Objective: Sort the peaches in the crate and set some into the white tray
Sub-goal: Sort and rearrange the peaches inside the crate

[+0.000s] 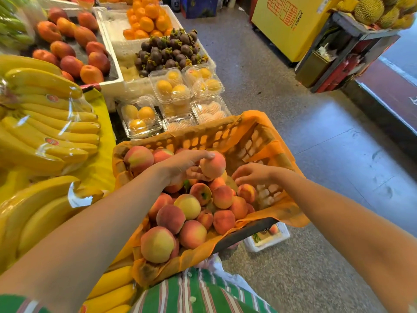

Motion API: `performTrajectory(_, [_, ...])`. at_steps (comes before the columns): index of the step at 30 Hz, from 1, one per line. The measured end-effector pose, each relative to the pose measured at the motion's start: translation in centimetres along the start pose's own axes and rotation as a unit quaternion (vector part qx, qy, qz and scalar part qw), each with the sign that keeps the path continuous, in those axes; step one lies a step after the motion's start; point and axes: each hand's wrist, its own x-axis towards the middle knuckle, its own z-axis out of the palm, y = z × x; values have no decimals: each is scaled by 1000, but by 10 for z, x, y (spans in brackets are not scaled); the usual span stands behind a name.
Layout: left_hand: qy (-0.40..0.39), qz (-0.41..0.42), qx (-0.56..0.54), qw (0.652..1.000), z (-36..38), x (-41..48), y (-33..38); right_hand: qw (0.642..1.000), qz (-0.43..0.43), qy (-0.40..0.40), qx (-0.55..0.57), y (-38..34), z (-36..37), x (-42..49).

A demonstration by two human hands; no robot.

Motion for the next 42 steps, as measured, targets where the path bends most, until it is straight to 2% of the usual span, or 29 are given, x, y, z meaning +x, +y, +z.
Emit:
performTrajectory(1, [-4,0,-1,1000,0,2,0,995,-30,26,88,-10,-5,-7])
performTrajectory(3, [-10,5,4,1000,3,5,1,957,-75,41,276,-30,-14,-20])
performTrajectory(4, [-12,9,12,1000,5,6,2,938,-93,30,331,-37,-17,-24])
performTrajectory(5, [-14,15,22,1000,7,7,2,934,-108,22,340,-45,-18,-27])
performTrajectory(9, [-22,26,78,996,14,13,2,963,-136,66,224,-53,-10,-26])
performTrajectory(12, [-3,79,207,975,17,13,1,966,-127,91,207,-42,-7,-23])
performTrajectory(14, [35,140,345,928,11,16,-1,973,-107,106,176,-32,-7,-22])
performTrajectory(17, [71,188,530,824,-2,25,-9,988,-45,140,56,-16,-9,-16])
performTrajectory(19, [72,202,591,778,-4,27,-16,986,-10,151,-72,-8,-8,-10])
performTrajectory(21, [88,218,631,739,-6,28,-21,978,8,145,-149,-3,-6,-5])
performTrajectory(22, [102,220,644,726,-7,28,-23,976,13,138,-171,-2,-5,-2])
performTrajectory(27, [142,199,671,700,-20,26,-24,957,24,107,-269,7,0,13])
performTrajectory(35, [147,193,696,676,-29,23,-23,973,-4,101,-207,-3,-3,17])
performTrajectory(39, [161,217,695,666,-34,15,-22,980,-114,135,-89,-29,-2,13])
performTrajectory(42, [168,218,690,669,-37,8,-23,987,-126,98,-13,-50,6,11])
